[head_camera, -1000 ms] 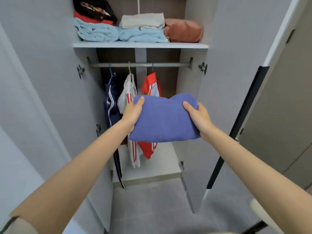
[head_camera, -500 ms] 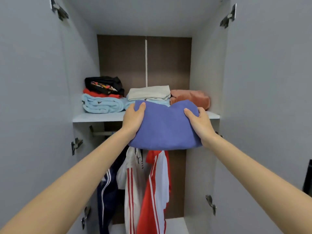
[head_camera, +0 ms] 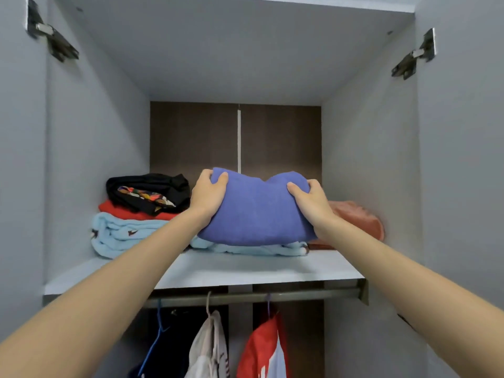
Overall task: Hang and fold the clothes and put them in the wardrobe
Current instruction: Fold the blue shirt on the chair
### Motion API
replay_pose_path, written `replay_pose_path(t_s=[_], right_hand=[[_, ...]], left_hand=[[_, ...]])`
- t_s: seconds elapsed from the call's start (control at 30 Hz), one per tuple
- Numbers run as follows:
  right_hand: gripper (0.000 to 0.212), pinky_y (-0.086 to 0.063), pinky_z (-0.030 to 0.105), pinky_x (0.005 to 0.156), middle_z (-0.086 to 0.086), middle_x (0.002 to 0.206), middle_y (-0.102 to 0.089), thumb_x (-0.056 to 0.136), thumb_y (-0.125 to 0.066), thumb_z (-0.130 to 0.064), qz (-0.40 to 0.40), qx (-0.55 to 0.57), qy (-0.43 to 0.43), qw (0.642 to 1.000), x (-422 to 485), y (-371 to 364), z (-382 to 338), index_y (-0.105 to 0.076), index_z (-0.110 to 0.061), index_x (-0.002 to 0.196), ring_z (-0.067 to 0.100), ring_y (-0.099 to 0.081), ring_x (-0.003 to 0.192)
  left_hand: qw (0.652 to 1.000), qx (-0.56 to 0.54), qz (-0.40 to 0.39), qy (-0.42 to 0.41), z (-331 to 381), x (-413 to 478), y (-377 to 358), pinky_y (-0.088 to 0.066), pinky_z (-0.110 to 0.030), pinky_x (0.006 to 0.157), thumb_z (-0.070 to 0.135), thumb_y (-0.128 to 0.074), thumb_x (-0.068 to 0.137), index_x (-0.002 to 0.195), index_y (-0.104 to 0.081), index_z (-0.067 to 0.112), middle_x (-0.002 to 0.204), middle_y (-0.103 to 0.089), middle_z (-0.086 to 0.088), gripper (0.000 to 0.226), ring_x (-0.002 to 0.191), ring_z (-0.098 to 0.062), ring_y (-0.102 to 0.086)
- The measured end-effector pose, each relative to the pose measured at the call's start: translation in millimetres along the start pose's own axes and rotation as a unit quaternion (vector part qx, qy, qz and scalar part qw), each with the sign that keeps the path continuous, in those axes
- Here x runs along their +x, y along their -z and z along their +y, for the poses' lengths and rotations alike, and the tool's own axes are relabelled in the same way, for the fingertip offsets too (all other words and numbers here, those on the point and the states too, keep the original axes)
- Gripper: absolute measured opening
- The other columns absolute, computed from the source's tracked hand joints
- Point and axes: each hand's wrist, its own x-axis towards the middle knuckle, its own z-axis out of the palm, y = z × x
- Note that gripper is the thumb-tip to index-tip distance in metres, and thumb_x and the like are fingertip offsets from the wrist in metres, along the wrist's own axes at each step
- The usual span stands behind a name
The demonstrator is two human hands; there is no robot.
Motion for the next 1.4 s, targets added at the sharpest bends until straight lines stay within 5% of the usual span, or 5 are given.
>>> replay_pose_path(t_s=[0.37, 0.5, 0.7, 1.1, 1.4], right_hand=[[0.029, -0.037, 0.027, 0.067, 0.004, 0.112, -0.057, 0.098, -0.049, -0.036, 0.022, -0.122, 0.043, 0.991, 164, -73, 40, -0.045, -0.014, 0.117, 0.008, -0.051, 0.082], [0.044, -0.043, 0.037, 0.090, 0.013, 0.129, -0.053, 0.097, -0.049, -0.039, -0.038, -0.356, -0.044, 0.933, 182, -76, 71, -0.039, -0.011, 0.131, 0.032, -0.053, 0.112], [0.029, -0.047, 0.038, 0.092, 0.001, 0.121, -0.063, 0.101, -0.041, -0.035, 0.034, -0.446, 0.266, 0.854, 178, -106, 62, -0.056, -0.022, 0.123, 0.022, -0.058, 0.108], [0.045, -0.024, 0.034, 0.116, -0.002, 0.153, -0.039, 0.105, -0.022, -0.032, -0.222, -0.492, 0.051, 0.840, 224, -134, 124, -0.042, -0.030, 0.145, 0.024, -0.036, 0.138], [0.046, -0.032, 0.042, 0.111, -0.001, 0.152, -0.040, 0.102, -0.031, -0.043, -0.155, -0.552, 0.101, 0.813, 195, -118, 83, -0.040, -0.033, 0.146, 0.025, -0.037, 0.137]], left_hand=[[0.997, 0.017, -0.071, 0.027, -70, 177, -31, -0.040, -0.032, 0.080, 0.037, -0.042, 0.101, 0.120, -0.046, 0.016, 0.120, -0.055, -0.006, 0.029, 0.097, -0.018, -0.054], [0.943, 0.279, -0.163, 0.076, -100, 189, -42, -0.042, -0.036, 0.096, 0.042, -0.043, 0.100, 0.150, -0.017, 0.012, 0.141, -0.044, -0.014, 0.064, 0.122, -0.032, -0.050], [0.907, 0.396, -0.069, -0.126, -92, 173, -61, -0.039, -0.048, 0.098, 0.037, -0.027, 0.103, 0.135, -0.048, 0.019, 0.139, -0.042, -0.013, 0.043, 0.123, -0.037, -0.043], [0.861, 0.423, -0.283, -0.001, -149, 195, -106, -0.034, -0.037, 0.105, 0.025, -0.020, 0.107, 0.143, -0.041, 0.011, 0.145, -0.045, -0.013, 0.045, 0.131, -0.031, -0.043], [0.877, 0.441, -0.157, -0.110, -115, 165, -80, -0.035, -0.044, 0.108, 0.037, -0.030, 0.101, 0.146, -0.038, 0.027, 0.143, -0.049, -0.006, 0.046, 0.127, -0.030, -0.048]])
